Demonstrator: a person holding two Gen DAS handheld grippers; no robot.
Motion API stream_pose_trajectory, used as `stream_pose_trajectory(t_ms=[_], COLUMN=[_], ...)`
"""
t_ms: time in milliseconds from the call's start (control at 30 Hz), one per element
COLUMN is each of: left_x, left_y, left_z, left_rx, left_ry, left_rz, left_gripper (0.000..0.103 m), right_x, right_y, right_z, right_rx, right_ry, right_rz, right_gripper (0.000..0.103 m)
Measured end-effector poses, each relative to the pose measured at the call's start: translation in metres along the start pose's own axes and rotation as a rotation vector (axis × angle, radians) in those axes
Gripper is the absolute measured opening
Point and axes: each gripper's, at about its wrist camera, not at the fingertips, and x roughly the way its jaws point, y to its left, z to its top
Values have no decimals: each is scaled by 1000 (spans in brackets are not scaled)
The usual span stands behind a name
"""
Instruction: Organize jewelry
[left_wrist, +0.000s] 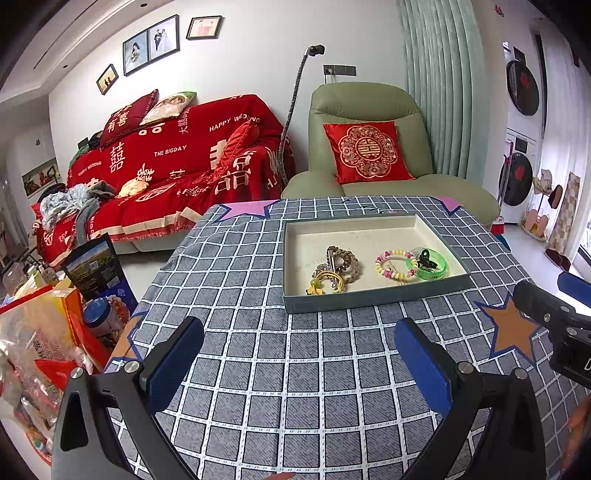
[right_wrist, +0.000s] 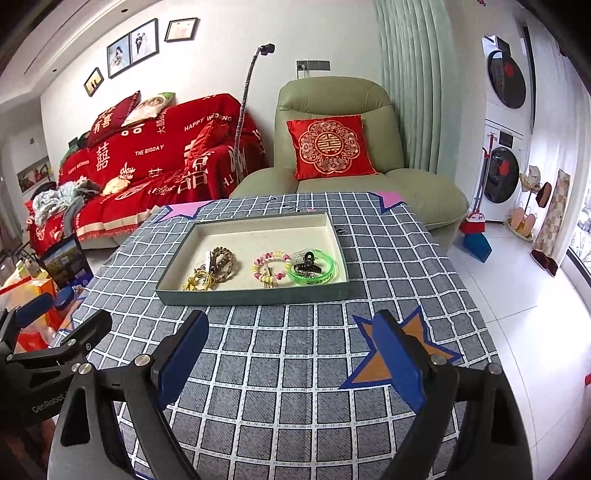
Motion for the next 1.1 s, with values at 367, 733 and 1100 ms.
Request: stream_pose_trajectory(t_ms=[367,733,1100], left_x=[0,0,0], left_y=[-2,-2,-3], left_z=[0,0,-1], left_rx=[1,1,2], left_ry=[3,5,6], left_rz=[-3,-3,-4], left_gripper=[103,103,103], right_x=[-1,-1,-1], right_y=[-2,-2,-1], right_z=[3,3,5], right_rx=[-3,-3,-4], right_ry=[-1,0,3], right_rz=[1,2,5], right_gripper=[92,92,92])
